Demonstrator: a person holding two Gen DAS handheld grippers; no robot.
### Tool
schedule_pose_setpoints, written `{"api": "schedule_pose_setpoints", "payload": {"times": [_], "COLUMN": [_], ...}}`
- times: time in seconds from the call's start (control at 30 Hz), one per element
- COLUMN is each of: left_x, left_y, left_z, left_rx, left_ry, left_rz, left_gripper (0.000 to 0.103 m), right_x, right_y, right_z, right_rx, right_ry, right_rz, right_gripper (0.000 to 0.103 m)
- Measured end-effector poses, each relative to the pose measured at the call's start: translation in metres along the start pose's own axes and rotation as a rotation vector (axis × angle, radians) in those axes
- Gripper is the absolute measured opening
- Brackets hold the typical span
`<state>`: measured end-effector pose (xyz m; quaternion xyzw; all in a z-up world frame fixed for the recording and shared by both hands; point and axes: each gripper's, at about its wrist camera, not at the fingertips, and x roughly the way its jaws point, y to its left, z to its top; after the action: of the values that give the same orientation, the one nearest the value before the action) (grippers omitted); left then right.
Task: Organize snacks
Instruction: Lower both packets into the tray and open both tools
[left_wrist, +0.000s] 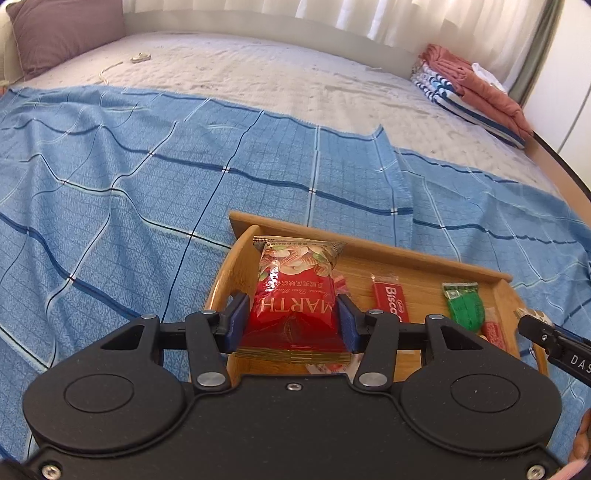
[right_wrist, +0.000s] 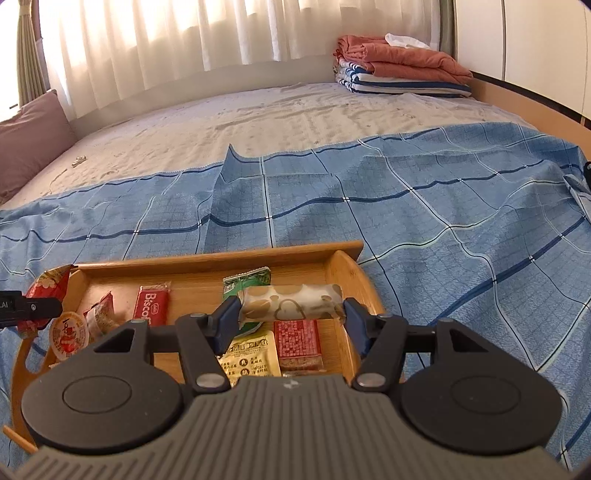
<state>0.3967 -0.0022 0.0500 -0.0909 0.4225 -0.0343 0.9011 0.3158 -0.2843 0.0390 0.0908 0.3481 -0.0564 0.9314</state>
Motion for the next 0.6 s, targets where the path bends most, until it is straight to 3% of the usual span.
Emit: {"api": "schedule_pose_setpoints", "payload": {"times": [0.37,0.6], "left_x": [0.025,0.039], "left_y": [-0.002,0.0], "left_z": [0.013,0.018], "left_rx": [0.019,-0.062], "left_ry": [0.001,0.016], "left_rz": [0.007,-0.03], "left_gripper": [0.048,0.048], "right_x": [0.04,0.053], "right_y": [-0.002,0.004], "right_z": [0.005,0.003], "right_rx": [0.011,-0.006], "right_ry": [0.045,0.052], "right_rz": [-0.011,-0.014], "right_gripper": [0.063,0.063]}}
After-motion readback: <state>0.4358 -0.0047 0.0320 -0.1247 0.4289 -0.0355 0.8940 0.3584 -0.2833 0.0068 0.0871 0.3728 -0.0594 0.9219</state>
